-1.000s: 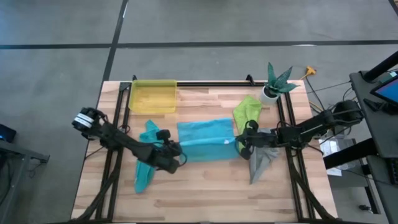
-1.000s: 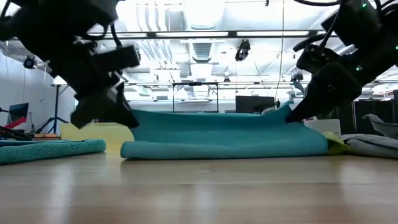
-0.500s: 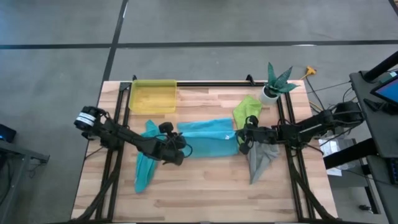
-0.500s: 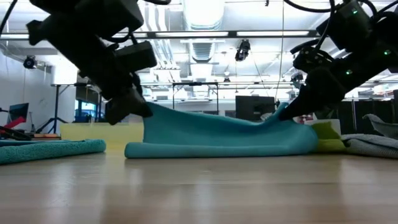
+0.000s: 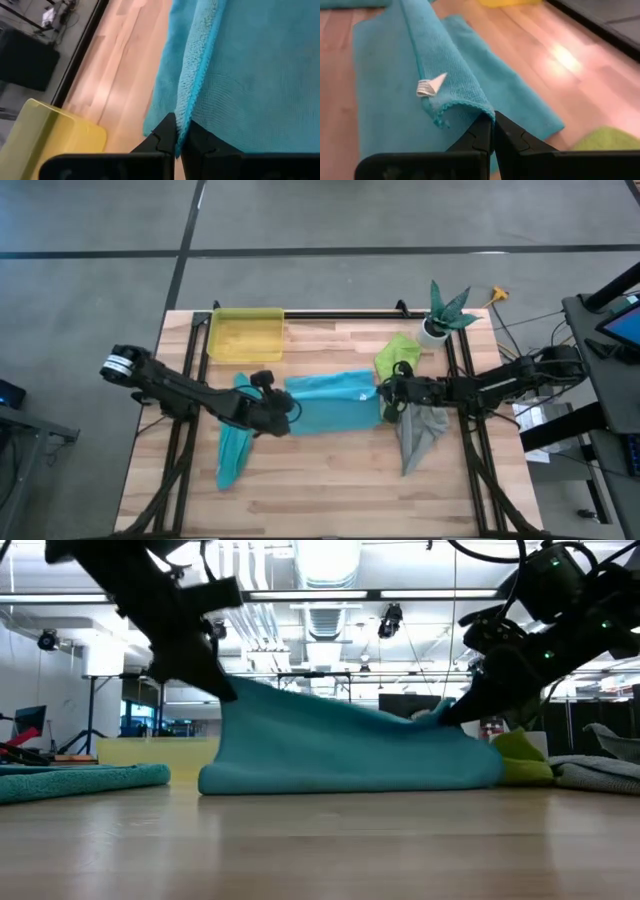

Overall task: Roll microfiber towels into tight, uniform cylinder then place into a basket
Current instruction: Roll the right light blue towel

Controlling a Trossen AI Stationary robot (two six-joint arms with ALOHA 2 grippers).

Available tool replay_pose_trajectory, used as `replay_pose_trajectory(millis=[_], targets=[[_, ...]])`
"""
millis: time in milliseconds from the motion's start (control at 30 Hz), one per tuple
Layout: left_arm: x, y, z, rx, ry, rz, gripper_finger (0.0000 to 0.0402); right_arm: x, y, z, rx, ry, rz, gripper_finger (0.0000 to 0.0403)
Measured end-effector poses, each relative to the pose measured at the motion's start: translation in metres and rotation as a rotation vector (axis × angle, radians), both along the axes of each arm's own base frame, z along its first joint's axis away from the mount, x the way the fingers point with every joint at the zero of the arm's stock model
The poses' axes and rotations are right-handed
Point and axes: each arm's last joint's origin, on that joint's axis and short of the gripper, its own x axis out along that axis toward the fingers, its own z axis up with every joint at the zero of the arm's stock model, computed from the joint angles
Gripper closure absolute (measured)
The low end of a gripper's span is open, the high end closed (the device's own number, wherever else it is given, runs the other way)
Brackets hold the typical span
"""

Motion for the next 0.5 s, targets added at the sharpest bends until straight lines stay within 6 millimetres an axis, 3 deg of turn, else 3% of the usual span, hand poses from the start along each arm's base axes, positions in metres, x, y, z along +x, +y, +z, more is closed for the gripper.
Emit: replay_pose_trajectory(millis=[233, 500], targets=[[-0.001, 0.003, 0.001, -0.008, -0.008, 0.009, 0.0402, 0.003, -0.015, 0.004, -0.056, -0.009, -0.043, 0.0394], [0.005, 0.009, -0.014, 0.008, 0.059, 0.036, 0.0402, 0.009, -0.02, -0.01, -0.063, 0.032, -0.057, 0.0394]])
